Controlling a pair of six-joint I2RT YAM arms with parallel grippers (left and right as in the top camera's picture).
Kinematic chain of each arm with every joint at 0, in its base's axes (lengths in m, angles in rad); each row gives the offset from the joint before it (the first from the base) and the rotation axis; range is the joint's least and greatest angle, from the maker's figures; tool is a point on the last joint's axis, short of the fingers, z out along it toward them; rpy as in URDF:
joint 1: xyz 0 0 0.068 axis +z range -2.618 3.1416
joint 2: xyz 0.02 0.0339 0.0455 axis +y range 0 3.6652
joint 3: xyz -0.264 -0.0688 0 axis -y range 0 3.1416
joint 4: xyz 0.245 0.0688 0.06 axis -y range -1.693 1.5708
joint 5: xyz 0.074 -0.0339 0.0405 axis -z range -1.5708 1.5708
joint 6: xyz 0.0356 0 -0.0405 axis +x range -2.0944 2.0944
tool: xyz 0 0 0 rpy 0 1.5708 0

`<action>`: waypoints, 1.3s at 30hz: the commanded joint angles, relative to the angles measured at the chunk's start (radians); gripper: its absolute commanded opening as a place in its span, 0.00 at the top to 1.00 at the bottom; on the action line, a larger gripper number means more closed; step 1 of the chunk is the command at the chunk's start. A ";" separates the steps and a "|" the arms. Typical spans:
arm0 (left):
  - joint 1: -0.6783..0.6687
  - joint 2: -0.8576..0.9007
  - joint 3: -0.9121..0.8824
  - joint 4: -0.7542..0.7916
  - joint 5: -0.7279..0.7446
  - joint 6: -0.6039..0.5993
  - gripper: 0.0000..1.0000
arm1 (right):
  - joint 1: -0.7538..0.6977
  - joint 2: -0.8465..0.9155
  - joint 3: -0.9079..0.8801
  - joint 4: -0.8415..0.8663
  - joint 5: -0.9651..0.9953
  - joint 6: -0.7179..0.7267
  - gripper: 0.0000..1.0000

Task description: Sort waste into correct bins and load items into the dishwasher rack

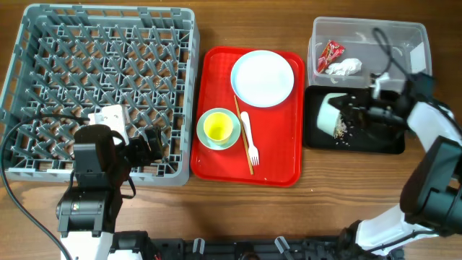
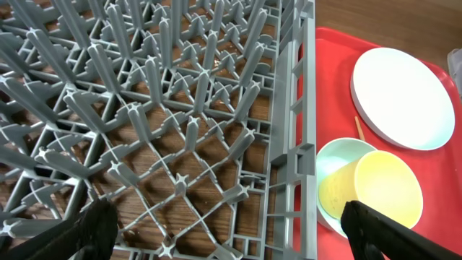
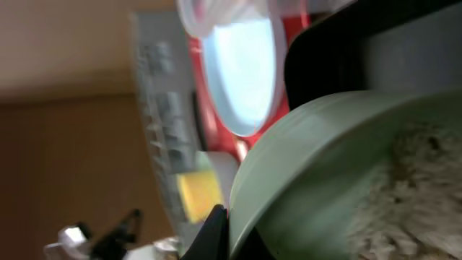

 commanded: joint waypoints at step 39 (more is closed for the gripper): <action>0.005 -0.004 0.019 0.003 0.016 -0.003 0.00 | 0.753 -0.230 0.156 0.288 1.058 -0.177 0.96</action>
